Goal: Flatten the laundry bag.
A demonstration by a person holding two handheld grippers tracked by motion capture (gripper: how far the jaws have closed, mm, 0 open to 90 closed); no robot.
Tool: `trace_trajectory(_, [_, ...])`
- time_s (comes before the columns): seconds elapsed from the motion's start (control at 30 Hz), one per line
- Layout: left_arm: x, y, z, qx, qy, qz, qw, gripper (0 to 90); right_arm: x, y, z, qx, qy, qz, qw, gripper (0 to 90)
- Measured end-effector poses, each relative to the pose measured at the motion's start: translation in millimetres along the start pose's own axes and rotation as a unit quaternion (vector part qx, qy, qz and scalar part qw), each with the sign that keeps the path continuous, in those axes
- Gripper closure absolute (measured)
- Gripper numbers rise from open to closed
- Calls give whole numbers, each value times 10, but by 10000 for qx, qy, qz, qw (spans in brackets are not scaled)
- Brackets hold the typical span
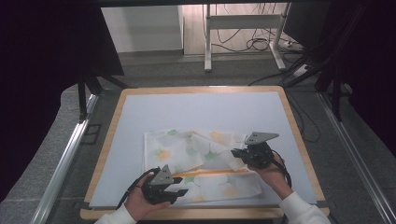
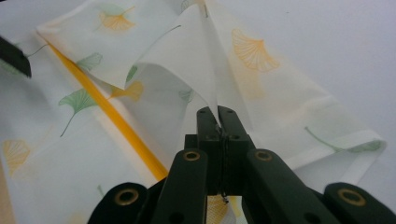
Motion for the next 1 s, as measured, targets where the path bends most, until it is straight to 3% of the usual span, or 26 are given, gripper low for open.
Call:
trace_trajectory(0.1, [-75, -5, -35, 40, -103, 100, 9999, 642, 10, 37, 10, -51, 51, -37, 10000, 884])
trace_trajectory(0.17, [-108, -21, -49, 6, -193, 84, 9998, 701, 15, 58, 2, -65, 53, -53, 10000, 884])
trace_trajectory(0.4, [-120, -72, -50, 209, -256, 27, 9995, 858, 44, 106, -3, -89, 94, -100, 9999, 884])
trace_trajectory(0.63, [-161, -99, -91, 191, -411, -20, 9990, 900, 45, 134, 34, -76, 108, -112, 9999, 884])
trace_trajectory(1.0, [-197, -78, -96, 169, -449, -67, 9988, 900, -13, 184, 262, 48, 143, -106, 9998, 884])
Point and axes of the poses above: each handheld gripper's, and its own axes: x roughly backward along the jaws, z roughly out of its top, y roughly to its right, the point moved 6 cm from there along -x, roughly forward along the jaws, and after that the axes turned 15 degrees about z, right-handed, at the moved point
